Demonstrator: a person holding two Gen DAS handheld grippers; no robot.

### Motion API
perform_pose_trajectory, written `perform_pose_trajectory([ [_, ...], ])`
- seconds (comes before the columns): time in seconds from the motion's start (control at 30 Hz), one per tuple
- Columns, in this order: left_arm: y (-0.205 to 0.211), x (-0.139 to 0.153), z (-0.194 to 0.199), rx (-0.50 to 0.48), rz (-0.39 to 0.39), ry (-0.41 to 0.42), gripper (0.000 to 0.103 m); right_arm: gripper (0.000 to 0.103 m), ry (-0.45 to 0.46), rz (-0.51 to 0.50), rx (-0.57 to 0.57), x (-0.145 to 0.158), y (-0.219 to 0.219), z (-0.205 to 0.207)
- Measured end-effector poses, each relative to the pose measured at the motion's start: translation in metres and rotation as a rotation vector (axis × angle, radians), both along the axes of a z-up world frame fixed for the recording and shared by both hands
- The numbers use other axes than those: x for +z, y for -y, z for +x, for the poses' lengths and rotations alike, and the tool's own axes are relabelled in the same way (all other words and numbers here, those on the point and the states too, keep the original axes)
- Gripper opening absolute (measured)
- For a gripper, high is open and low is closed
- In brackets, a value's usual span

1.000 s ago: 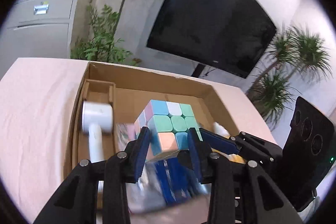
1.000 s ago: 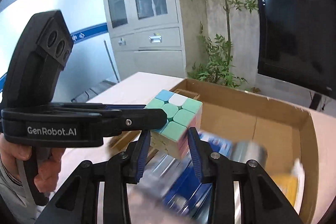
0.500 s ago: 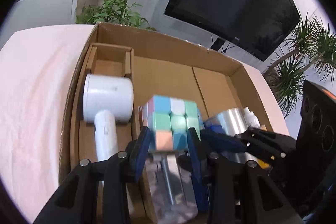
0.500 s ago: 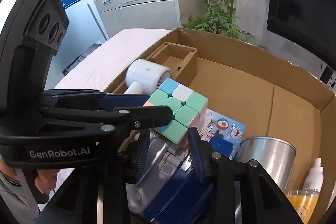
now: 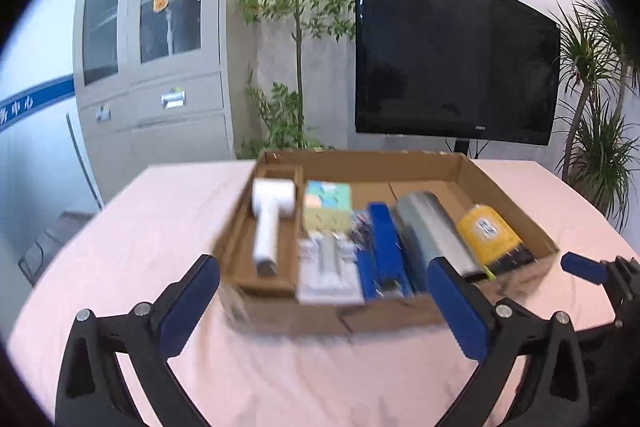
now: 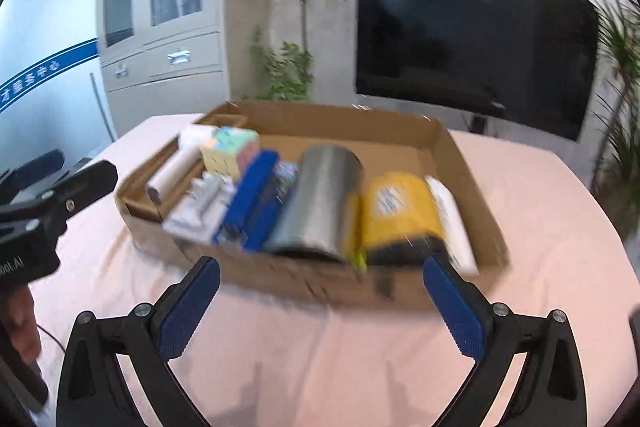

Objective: Organize rigid objects

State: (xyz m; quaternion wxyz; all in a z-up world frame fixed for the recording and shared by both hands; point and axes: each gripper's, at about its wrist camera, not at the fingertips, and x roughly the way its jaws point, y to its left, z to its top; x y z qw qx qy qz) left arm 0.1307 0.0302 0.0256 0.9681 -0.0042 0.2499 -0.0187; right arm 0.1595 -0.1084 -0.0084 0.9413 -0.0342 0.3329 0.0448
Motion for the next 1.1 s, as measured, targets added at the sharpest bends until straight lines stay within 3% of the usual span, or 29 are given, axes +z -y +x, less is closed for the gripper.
perform_pose_trajectory([
  [0.37, 0.026, 0.010, -0.034, 0.019, -0.008, -0.038, 0.103, 0.102, 0.046, -0.025, -0.018, 0.019, 0.022, -0.051],
  [1.1, 0.024, -0.005, -0.024, 0.027, -0.006, -0.082, 0.103, 0.102, 0.015, -0.037, -0.012, 0.009, 0.019, -0.039],
])
